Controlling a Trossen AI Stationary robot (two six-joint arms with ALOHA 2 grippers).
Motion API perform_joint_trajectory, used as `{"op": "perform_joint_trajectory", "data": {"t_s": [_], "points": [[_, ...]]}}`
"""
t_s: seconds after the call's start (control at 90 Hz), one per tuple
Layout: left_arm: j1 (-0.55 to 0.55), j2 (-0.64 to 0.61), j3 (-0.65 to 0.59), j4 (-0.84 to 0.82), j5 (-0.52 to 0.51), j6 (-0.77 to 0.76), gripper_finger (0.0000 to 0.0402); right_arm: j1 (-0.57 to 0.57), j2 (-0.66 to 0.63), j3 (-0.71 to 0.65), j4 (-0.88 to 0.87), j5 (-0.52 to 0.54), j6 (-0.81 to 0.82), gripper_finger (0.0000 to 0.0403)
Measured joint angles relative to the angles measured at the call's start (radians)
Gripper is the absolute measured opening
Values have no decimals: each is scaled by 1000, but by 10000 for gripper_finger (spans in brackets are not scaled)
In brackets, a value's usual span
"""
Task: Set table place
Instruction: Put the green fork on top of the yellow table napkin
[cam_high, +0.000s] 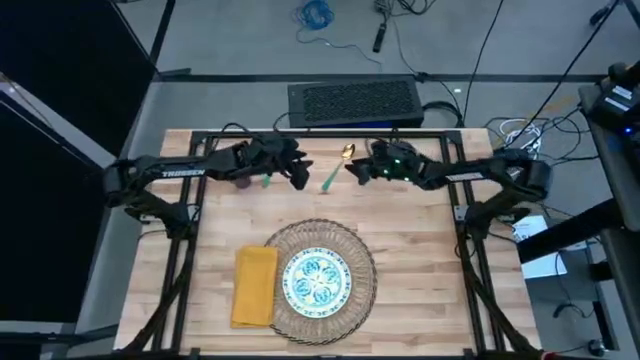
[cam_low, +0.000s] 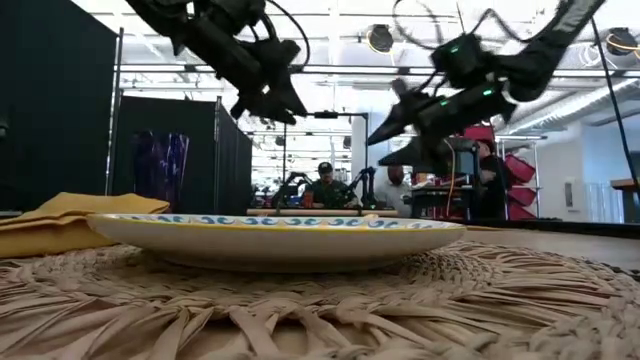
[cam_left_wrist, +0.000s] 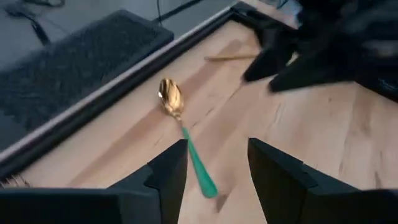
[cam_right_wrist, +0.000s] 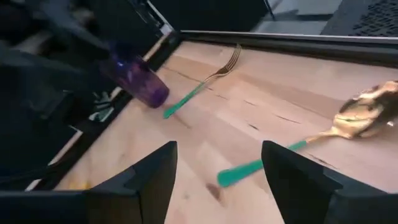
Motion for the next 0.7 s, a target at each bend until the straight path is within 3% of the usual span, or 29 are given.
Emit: {"op": "perform_joint_trajectory", "data": {"t_s": [0.111, 0.256, 0.4, 0.522, 0.7], "points": [[5, -24, 0, -27, -24, 20, 153, -12, 57, 142, -279, -1, -143, 219], [4, -23, 0, -74, -25, 45, 153, -53, 90, 321, -744, 125, -351, 214], [4, -23, 0, -124, -26, 69, 153, -76, 79, 422, -1073, 246, -464, 190], [4, -23, 0, -130, -26, 78, 153, -143, 62, 425, -1184, 322, -507, 162], [4, -24, 0, -76, -21, 129, 153, -294, 62, 402, -1203, 208, -547, 138]]}}
